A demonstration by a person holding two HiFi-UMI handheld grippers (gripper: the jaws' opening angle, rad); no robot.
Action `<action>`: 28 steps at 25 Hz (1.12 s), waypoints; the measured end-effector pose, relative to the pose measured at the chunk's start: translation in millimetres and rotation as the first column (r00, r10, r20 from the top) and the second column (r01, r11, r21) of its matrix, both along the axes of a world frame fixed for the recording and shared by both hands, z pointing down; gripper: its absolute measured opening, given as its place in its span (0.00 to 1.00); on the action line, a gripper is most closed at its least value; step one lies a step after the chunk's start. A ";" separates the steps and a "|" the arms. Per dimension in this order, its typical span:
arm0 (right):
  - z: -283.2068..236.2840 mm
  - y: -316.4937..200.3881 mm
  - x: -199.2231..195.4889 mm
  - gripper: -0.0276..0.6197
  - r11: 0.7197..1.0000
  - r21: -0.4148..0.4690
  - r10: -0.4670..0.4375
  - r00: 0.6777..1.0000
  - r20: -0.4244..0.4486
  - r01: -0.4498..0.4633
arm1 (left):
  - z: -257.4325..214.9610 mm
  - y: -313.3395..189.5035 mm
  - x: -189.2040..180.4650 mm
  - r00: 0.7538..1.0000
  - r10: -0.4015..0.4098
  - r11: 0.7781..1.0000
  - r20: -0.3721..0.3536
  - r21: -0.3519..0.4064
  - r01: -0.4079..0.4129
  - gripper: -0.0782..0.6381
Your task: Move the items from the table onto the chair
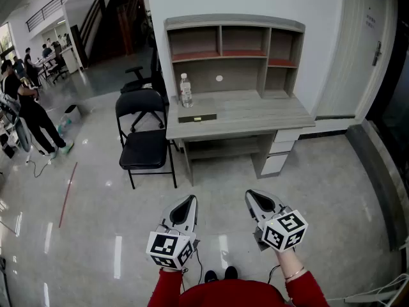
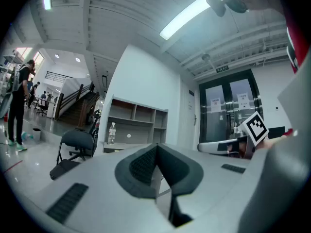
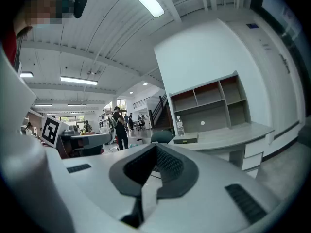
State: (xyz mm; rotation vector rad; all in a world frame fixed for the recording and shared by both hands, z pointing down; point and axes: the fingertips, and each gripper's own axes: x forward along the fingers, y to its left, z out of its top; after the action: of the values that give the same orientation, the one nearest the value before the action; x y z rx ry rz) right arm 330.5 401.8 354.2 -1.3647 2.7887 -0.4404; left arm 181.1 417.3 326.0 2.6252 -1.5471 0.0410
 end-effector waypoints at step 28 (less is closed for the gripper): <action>0.3 -16.6 36.2 0.06 0.999 -0.034 -0.016 0.999 0.052 0.018 | 10.5 -20.4 13.3 0.998 -0.057 0.997 -0.031 -0.052 0.055 0.12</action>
State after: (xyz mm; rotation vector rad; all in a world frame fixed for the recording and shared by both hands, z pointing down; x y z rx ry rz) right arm 366.7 385.3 354.5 -1.3172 2.7654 -0.5193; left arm 194.4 396.9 336.5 2.5298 -1.5870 0.0335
